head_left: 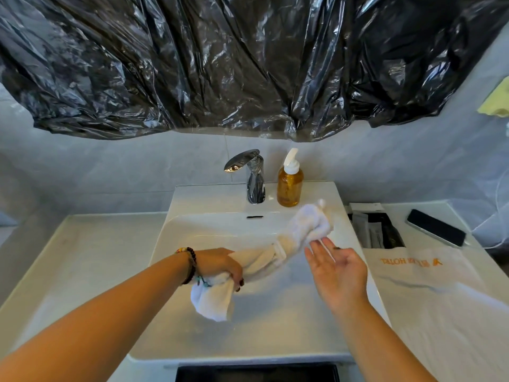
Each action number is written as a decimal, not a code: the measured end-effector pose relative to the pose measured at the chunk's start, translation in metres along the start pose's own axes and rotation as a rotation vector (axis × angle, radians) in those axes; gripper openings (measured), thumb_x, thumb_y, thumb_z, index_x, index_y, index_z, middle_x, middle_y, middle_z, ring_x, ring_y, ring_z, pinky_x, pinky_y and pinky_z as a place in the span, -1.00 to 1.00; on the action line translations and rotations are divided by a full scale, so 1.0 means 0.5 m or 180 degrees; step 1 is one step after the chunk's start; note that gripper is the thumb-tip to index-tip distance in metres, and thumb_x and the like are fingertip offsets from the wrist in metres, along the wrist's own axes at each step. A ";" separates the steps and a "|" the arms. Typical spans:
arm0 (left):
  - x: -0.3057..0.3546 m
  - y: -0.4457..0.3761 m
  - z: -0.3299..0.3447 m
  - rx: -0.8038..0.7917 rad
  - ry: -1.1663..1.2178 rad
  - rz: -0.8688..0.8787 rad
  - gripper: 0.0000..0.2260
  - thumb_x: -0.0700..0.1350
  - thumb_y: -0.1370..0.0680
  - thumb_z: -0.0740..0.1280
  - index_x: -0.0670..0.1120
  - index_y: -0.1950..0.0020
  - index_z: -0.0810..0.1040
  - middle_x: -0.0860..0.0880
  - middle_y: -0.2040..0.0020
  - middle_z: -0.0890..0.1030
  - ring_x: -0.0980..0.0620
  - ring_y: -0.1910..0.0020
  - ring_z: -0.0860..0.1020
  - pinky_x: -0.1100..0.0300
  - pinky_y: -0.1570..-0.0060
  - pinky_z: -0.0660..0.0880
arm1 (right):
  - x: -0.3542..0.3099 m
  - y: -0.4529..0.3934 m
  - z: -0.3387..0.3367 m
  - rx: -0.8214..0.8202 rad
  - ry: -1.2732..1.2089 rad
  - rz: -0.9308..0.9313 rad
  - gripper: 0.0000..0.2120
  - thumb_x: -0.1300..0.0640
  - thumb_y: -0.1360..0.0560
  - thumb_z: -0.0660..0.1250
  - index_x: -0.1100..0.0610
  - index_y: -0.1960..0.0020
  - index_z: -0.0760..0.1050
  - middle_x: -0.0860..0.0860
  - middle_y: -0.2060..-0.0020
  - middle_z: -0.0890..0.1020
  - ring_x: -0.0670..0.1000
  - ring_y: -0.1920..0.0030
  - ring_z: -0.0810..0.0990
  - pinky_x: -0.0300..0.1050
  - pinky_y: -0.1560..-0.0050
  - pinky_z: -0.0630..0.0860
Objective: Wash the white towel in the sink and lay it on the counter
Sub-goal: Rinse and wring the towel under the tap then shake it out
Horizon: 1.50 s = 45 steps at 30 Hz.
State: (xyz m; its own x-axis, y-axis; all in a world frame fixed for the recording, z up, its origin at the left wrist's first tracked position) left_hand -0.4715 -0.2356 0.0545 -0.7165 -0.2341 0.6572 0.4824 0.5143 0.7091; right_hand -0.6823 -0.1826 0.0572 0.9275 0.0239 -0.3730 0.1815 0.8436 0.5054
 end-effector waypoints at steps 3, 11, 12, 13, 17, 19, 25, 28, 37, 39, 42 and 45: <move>0.007 -0.018 0.036 -0.0245 0.0247 -0.0034 -0.85 -0.12 -0.23 0.42 -0.14 0.25 0.65 -0.09 0.23 0.64 -0.06 0.24 0.57 0.16 0.12 0.50 | -0.025 0.009 -0.013 -0.0435 0.2161 -0.0954 -0.55 0.18 -0.48 0.40 0.01 -0.33 0.38 -0.06 -0.33 0.46 -0.02 -0.41 0.39 -0.10 -0.31 0.43; 0.073 -0.048 0.141 -0.1096 0.0536 0.0059 -0.64 -0.12 -0.25 0.42 -0.19 -0.02 0.57 -0.09 0.18 0.62 -0.09 0.17 0.54 0.07 0.01 0.47 | 0.038 0.055 0.060 -0.1323 0.5541 -0.3565 -0.15 -0.05 -0.33 0.55 -0.08 -0.48 0.15 0.03 -0.54 0.16 0.05 -0.57 0.03 0.17 -0.53 -0.09; 0.083 -0.045 0.148 -0.1198 0.0473 0.0060 -0.63 -0.11 -0.25 0.44 -0.17 -0.03 0.58 -0.08 0.18 0.63 -0.08 0.16 0.55 0.04 -0.02 0.47 | 0.025 0.058 0.080 -0.1440 0.5438 -0.3812 -0.23 -0.05 -0.31 0.56 -0.02 -0.41 0.27 0.07 -0.48 0.28 0.09 -0.54 0.15 0.19 -0.54 -0.01; 0.095 -0.039 0.152 -0.1299 0.0398 0.0075 -0.62 -0.10 -0.26 0.45 -0.15 -0.05 0.59 -0.07 0.18 0.64 -0.05 0.17 0.56 0.06 -0.01 0.49 | 0.016 0.058 0.097 -0.1627 0.5355 -0.4002 -0.28 -0.04 -0.28 0.59 0.04 -0.34 0.37 0.10 -0.40 0.42 0.10 -0.47 0.30 0.19 -0.50 0.17; 0.130 -0.023 0.126 -0.1124 -0.0696 -0.0048 -0.56 0.01 -0.24 0.53 -0.07 -0.08 0.61 -0.03 0.06 0.68 0.00 0.10 0.64 0.12 0.02 0.59 | 0.031 0.045 0.148 -0.2437 0.6331 -0.3868 -0.23 0.07 -0.08 0.69 0.16 -0.24 0.54 0.09 0.05 0.69 0.10 0.11 0.67 0.04 0.15 0.64; 0.132 -0.031 0.080 -0.0497 -0.1837 -0.0274 -0.57 0.09 -0.27 0.56 -0.06 -0.05 0.62 0.00 0.04 0.67 -0.01 0.05 0.64 0.13 -0.03 0.59 | 0.055 0.024 0.167 -0.2416 0.7317 -0.3373 -0.32 0.07 -0.19 0.63 0.11 -0.28 0.52 0.03 0.03 0.69 0.09 0.10 0.66 -0.02 0.09 0.60; 0.171 -0.021 0.006 0.0669 -0.3566 -0.0108 -0.70 0.06 -0.42 0.43 -0.08 -0.04 0.54 -0.03 0.14 0.63 -0.02 0.17 0.59 0.19 0.27 0.46 | 0.093 -0.019 0.202 -0.1923 0.8176 -0.1751 -0.79 0.16 -0.40 0.34 0.07 -0.03 0.47 0.02 0.11 0.60 0.11 0.10 0.56 -0.12 0.17 0.47; 0.200 0.004 -0.012 0.1071 -0.4034 0.0194 -0.70 0.08 -0.49 0.34 -0.05 -0.13 0.47 -0.01 0.14 0.55 -0.02 0.18 0.52 0.15 0.24 0.43 | 0.101 -0.034 0.210 -0.1956 0.7935 -0.1126 -0.87 0.19 -0.36 0.34 0.04 0.19 0.39 -0.04 0.29 0.48 0.07 0.21 0.50 -0.20 0.33 0.37; 0.319 0.056 -0.057 0.1655 -0.5530 0.1066 -0.71 -0.07 -0.53 0.25 -0.10 -0.21 0.33 -0.03 0.34 0.41 -0.02 0.47 0.32 0.19 0.48 0.22 | 0.110 -0.056 0.225 -0.1480 0.5628 0.0152 -0.79 0.28 -0.15 0.40 0.23 0.31 0.39 0.12 0.38 0.41 0.07 0.33 0.38 -0.07 0.29 0.27; 0.338 0.063 -0.058 0.1571 -0.5805 0.1359 -0.73 -0.09 -0.53 0.23 -0.11 -0.19 0.31 -0.05 0.36 0.43 -0.03 0.48 0.34 0.18 0.47 0.30 | 0.111 -0.047 0.232 -0.1442 0.5247 0.0288 -0.78 0.26 -0.08 0.34 0.24 0.29 0.41 0.14 0.38 0.43 0.07 0.36 0.40 -0.07 0.29 0.29; 0.346 0.068 -0.053 0.1395 -0.6078 0.1784 -0.77 -0.10 -0.52 0.21 -0.11 -0.14 0.29 -0.09 0.29 0.54 -0.10 0.40 0.47 0.12 0.36 0.49 | 0.130 -0.023 0.232 -0.1511 0.4742 0.0622 -0.89 0.29 -0.09 0.30 0.20 0.40 0.39 0.11 0.46 0.41 0.04 0.43 0.39 -0.14 0.35 0.30; 0.329 0.060 -0.040 0.1214 -0.6177 0.2121 -0.79 -0.06 -0.54 0.19 -0.11 -0.13 0.31 -0.09 0.25 0.57 -0.13 0.33 0.52 0.09 0.29 0.53 | 0.156 -0.006 0.212 -0.1479 0.4515 0.0922 -0.92 0.30 -0.12 0.28 0.17 0.45 0.39 0.09 0.49 0.40 0.02 0.46 0.39 -0.20 0.40 0.31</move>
State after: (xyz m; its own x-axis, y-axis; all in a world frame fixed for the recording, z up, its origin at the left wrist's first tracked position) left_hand -0.5647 -0.2753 0.1891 -0.1221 0.8553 -0.5035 0.9091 0.3000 0.2891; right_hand -0.5758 -0.2399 0.1092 -0.2081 0.4650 -0.8605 -0.3130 0.8019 0.5090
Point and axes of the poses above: each hand's wrist, its own y-axis away from the middle knuckle, its own z-axis out of the palm, x = y × z, the point moved 10 cm from there along -y, towards the middle knuckle
